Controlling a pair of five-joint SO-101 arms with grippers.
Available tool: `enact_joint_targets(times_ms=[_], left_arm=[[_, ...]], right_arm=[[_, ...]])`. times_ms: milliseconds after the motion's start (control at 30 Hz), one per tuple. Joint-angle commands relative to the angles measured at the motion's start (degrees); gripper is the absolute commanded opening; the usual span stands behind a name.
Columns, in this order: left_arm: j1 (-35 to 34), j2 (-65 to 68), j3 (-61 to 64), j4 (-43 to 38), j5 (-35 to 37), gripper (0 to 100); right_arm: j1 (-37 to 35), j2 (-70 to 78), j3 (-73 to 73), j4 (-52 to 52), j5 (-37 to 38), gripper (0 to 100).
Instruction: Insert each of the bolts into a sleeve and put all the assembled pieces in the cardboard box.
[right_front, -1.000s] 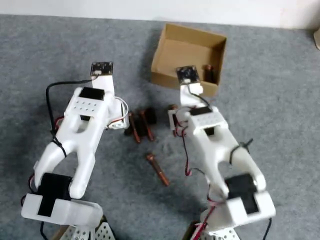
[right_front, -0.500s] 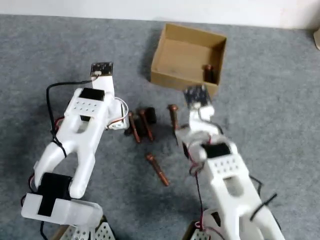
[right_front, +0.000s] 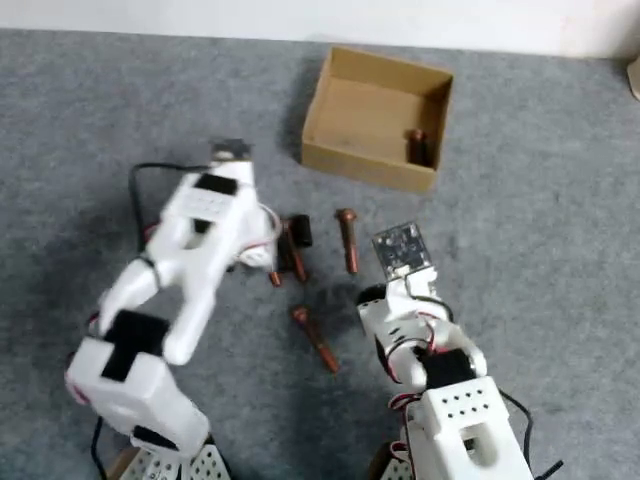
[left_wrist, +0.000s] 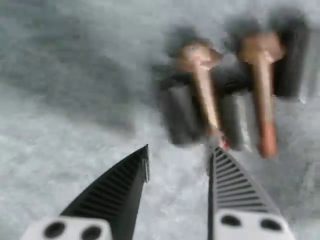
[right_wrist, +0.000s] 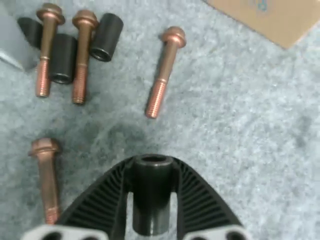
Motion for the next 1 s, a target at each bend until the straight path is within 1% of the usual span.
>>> enact_joint_targets(times_ms=[0, 100, 200, 267, 367, 433, 667, 733, 833, 967], left_arm=[[8.5, 0.0, -5.8, 7.1, 0.4, 19], [10.4, 0.0, -8.5, 13.0, 0.4, 19], [10.4, 0.0, -8.7, 14.2, 0.4, 19], [10.4, 0.0, -8.7, 14.3, 1.1, 19], [11.5, 0.0, -8.3, 14.3, 8.1, 19], [13.6, 0.0, -7.5, 14.0, 11.7, 19], [22.2, 0.5, -5.4, 13.9, 17.7, 19], [23.0, 0.6, -5.6, 13.1, 20.7, 19], [23.3, 0.6, -5.4, 9.6, 27.4, 19], [23.9, 0.7, -4.3, 6.0, 33.8, 19]], right_arm=[[0.9, -1.2, -0.4, 0.3, 0.7, 0.5], [3.7, -1.3, -0.5, 0.1, 0.7, 0.5], [6.4, -1.3, -0.8, 0.0, 0.8, 0.5], [6.7, -1.3, -0.8, 0.0, 0.8, 0.5], [6.8, -1.3, -0.8, 0.0, 0.8, 0.5], [6.9, -1.5, -0.8, 0.0, 0.8, 0.5], [7.4, -1.6, -0.8, 0.0, 0.8, 0.5], [9.5, -1.6, -0.8, 0.2, 0.8, 0.5], [13.6, -1.6, -0.8, 0.2, 0.8, 0.5], [15.0, -1.6, -0.5, 0.2, 0.8, 0.5]])
